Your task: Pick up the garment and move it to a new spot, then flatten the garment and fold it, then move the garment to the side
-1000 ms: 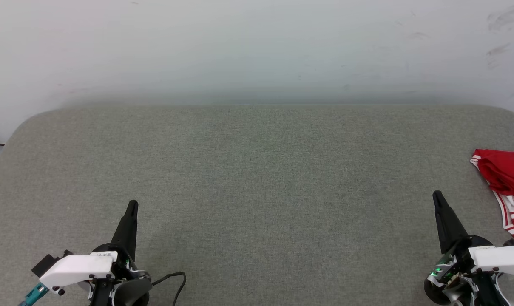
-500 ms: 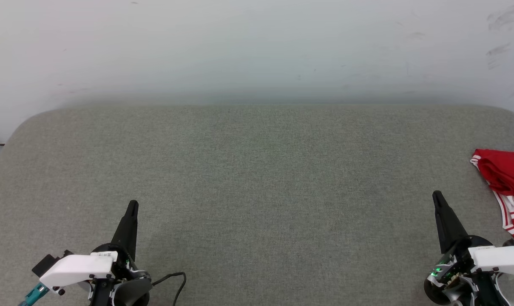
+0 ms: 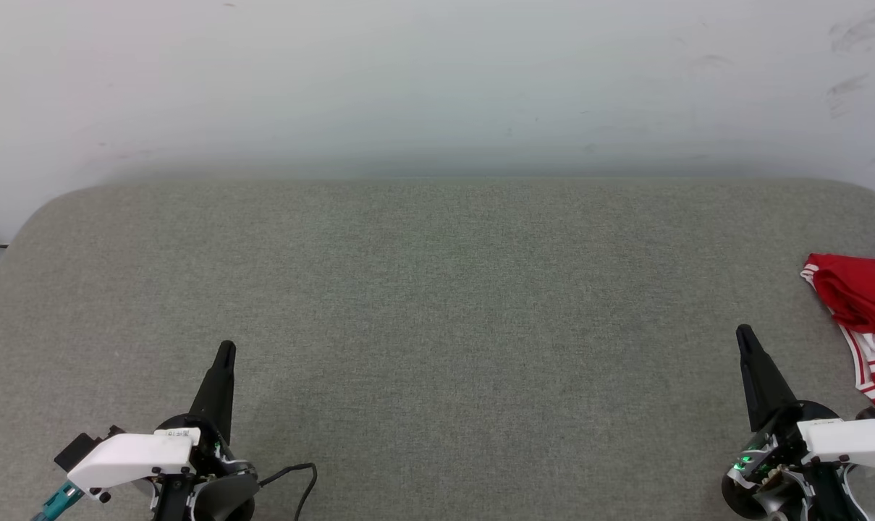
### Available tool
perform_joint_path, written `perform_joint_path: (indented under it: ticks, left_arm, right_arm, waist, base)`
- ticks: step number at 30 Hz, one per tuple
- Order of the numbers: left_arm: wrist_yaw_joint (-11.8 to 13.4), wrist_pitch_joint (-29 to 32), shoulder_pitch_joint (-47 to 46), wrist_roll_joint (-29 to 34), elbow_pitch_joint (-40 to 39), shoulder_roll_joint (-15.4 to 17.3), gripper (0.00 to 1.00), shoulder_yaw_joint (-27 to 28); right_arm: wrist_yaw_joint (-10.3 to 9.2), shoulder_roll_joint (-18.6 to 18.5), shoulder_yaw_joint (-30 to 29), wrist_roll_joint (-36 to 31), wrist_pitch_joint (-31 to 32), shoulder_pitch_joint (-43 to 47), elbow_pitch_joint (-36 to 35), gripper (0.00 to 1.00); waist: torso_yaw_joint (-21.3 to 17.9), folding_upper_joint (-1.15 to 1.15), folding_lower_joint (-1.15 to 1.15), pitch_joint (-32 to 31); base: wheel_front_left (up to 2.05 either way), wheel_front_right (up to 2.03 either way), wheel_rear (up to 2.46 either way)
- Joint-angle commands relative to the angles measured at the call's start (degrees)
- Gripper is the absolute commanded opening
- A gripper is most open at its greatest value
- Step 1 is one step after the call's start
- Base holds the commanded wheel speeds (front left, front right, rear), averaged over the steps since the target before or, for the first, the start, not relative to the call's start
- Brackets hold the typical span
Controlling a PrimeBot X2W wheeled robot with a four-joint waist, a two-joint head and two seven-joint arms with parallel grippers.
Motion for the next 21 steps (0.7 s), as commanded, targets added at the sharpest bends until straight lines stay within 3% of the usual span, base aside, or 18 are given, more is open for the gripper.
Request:
perform_joint_path:
  ticks: [1, 21]
  left_arm:
    - [0.0, 0.0, -0.5, 0.4, 0.0, 0.0, 0.0, 0.2]
    - [0.0, 0.1, -0.5, 0.4, 0.0, -0.1, 0.0, 0.3]
  right_arm:
    - [-0.04, 0.3, -0.1, -0.3, 0.1, -0.8, 0.1, 0.0]
    - [-0.04, 0.3, -0.1, -0.4, 0.2, -0.8, 0.1, 0.0]
  waist:
    - [0.0, 0.0, 0.0, 0.0]
    - [0.0, 0.0, 0.0, 0.0]
  base:
    - [0.0, 0.0, 0.0]
    - [0.0, 0.0, 0.0]
